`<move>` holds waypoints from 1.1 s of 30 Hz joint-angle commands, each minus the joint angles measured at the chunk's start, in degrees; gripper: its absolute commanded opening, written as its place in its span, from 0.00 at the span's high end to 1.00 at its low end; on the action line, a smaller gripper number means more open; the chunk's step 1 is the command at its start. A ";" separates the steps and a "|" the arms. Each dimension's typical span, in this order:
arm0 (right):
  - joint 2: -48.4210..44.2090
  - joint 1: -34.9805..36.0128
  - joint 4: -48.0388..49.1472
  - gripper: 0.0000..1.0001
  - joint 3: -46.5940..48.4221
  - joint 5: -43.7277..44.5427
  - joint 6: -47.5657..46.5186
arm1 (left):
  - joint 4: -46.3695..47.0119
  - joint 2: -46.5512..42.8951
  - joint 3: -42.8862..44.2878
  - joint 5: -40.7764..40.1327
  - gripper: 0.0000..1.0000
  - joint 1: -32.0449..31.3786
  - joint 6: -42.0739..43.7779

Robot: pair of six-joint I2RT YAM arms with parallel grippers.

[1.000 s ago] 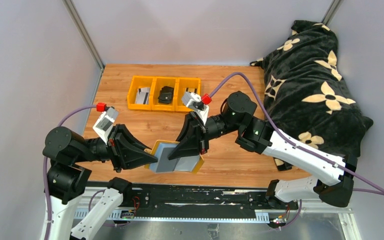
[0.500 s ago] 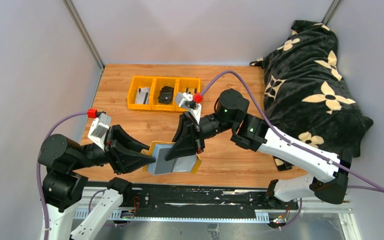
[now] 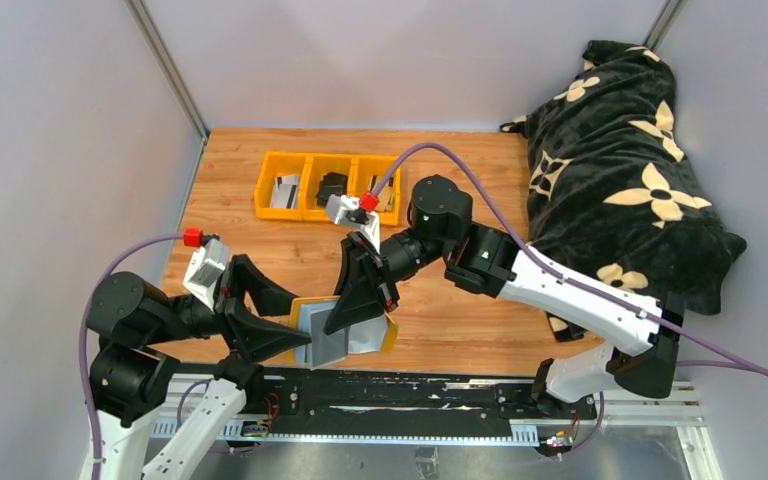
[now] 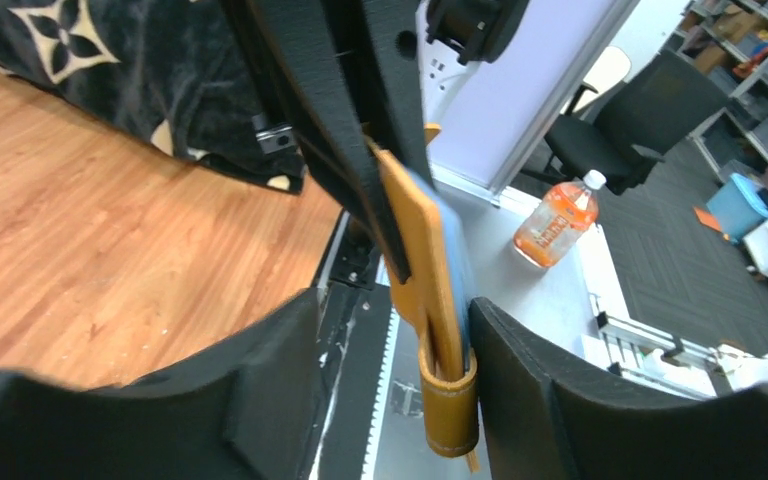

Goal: Take the credit cards out of the card holder
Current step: Remove the credit card from the card holder.

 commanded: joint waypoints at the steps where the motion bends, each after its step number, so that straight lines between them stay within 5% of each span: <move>1: 2.54 3.17 9.50 1.00 4.56 4.28 0.63 | -3.66 1.72 -3.75 -2.91 0.50 0.24 2.22; 6: 0.92 3.16 11.84 1.00 1.94 4.99 0.88 | -3.76 1.45 -2.58 -3.01 0.81 0.25 3.46; 10: -0.66 3.04 12.72 0.76 0.17 4.75 1.07 | -1.67 1.12 -2.23 -3.34 1.00 0.24 2.43; 13: -3.40 2.28 11.76 0.58 -2.84 5.49 0.27 | -0.83 1.40 -0.98 -2.09 1.00 0.24 1.66; 15: -5.87 0.79 9.60 0.28 -6.60 6.80 -0.16 | -0.73 1.68 0.20 -1.78 1.00 0.24 1.51; 20: -11.97 -2.62 8.72 0.19 -15.62 10.25 1.11 | -1.80 1.95 1.45 -2.12 1.00 0.24 2.82; 28: -13.15 -2.63 -1.90 0.50 -14.95 18.51 -3.02 | -5.44 2.26 4.44 -5.49 1.00 0.27 7.27; 30: -13.53 -2.68 -3.63 0.70 -14.44 22.52 -3.29 | -6.01 2.19 4.69 -6.07 1.00 0.24 8.04; 31: -13.59 -2.63 -3.53 0.87 -14.12 24.97 -3.06 | -6.08 2.06 4.45 -6.51 1.00 0.24 8.05; 33: -13.32 -2.60 -2.92 1.00 -13.54 27.31 -1.52 | -6.09 1.69 4.09 -7.74 1.00 0.27 8.17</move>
